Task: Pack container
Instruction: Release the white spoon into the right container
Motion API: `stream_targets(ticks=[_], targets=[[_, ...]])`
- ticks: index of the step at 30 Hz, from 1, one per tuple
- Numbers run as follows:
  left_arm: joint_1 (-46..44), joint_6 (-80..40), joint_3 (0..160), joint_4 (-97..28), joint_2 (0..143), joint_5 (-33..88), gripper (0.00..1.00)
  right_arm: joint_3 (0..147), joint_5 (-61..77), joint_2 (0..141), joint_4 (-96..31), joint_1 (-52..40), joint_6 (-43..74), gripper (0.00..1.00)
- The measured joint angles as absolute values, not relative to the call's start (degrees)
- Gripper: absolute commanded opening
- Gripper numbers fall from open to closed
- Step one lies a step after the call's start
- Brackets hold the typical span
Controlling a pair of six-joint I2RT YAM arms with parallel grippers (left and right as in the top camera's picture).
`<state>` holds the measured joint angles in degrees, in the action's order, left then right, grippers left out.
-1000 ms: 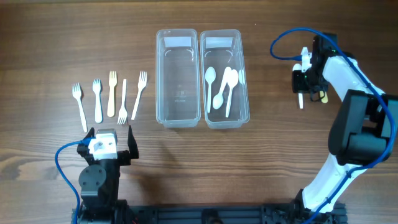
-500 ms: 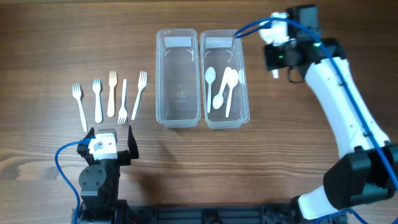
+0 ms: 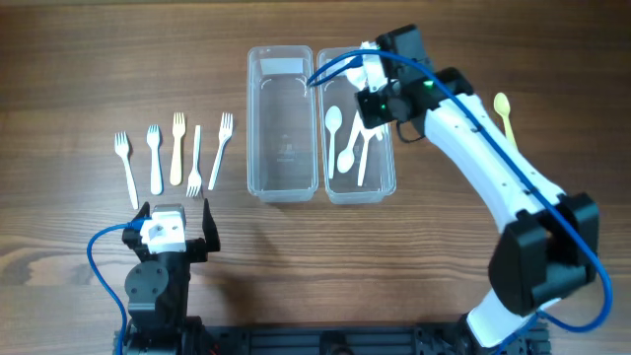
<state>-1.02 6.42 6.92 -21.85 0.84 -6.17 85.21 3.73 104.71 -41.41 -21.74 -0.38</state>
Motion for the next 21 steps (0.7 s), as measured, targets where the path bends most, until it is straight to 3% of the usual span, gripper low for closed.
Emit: stream_targets(ticks=[1,2,9,13,17,21], targets=[[-1.0,6.4,6.9,-21.8,0.8,-6.2,1.00,85.1,3.9,105.2,-41.4,-22.0,0.0,0.57],[-1.0,6.4,6.9,-21.8,0.8,-6.2,1.00,85.1,3.9,105.7,-41.5,-22.1,0.2,0.62],[-1.0,6.4,6.9,-21.8,0.8,-6.2,1.00,86.4,3.9,106.1,-43.5,-22.0,0.9,0.73],[-1.0,6.4,6.9,-21.8,0.8,-6.2,1.00,90.4,1.2,105.1,-48.3,-20.1,1.0,0.93],[-1.0,6.4,6.9,-21.8,0.8,-6.2,1.00,92.4,-3.4,101.6,-52.4,-13.9,0.8,0.99],[-1.0,6.4,6.9,-21.8,0.8,-6.2,1.00,92.8,-5.9,100.4,-54.6,-5.5,-1.3,0.99]])
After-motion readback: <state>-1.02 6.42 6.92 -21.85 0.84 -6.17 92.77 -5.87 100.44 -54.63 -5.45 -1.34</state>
